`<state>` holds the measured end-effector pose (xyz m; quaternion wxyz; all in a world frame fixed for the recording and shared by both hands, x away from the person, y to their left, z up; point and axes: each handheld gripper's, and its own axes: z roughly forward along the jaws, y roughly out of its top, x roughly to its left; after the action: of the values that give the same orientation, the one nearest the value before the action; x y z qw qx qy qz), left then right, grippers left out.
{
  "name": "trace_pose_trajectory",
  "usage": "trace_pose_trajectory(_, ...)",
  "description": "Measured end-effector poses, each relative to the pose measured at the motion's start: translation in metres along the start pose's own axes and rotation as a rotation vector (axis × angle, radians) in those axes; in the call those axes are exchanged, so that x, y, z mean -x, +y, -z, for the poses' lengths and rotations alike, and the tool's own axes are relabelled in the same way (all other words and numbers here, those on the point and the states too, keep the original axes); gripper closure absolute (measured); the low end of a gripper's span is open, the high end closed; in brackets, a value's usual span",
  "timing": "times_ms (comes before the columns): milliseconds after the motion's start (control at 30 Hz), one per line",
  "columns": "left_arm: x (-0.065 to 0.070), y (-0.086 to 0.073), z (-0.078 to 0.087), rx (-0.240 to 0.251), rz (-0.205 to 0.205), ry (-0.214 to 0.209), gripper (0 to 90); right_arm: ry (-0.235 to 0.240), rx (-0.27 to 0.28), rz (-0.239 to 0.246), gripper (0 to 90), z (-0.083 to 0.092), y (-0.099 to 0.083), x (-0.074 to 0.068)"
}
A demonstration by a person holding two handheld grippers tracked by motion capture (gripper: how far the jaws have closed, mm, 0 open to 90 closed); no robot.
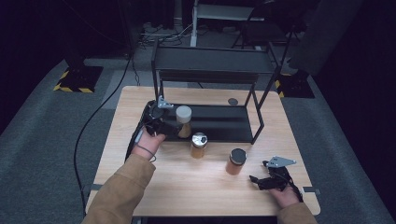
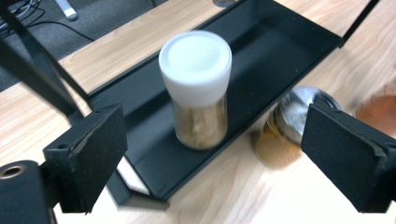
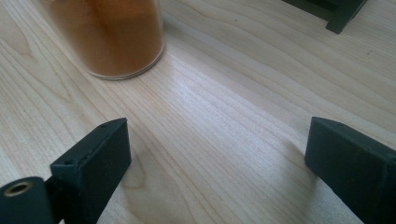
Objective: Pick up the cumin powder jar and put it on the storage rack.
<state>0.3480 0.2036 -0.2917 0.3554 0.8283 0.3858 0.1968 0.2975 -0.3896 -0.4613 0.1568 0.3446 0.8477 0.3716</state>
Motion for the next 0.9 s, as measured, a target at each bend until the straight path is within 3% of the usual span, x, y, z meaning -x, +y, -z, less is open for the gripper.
trace_pose_trajectory(367, 0.013, -0.032, 0.029, 0.021, -0.026, 0.01, 4.0, 0.013, -0.006, 0.012, 4.8, -0.001, 0.002, 0.004)
trace_pose_trajectory(900, 0.017, -0.074, 0.025, 0.007, -0.007, 0.007, 4.1, 0.02, -0.02, 0.022, 0.0, -0.004, 0.006, 0.003)
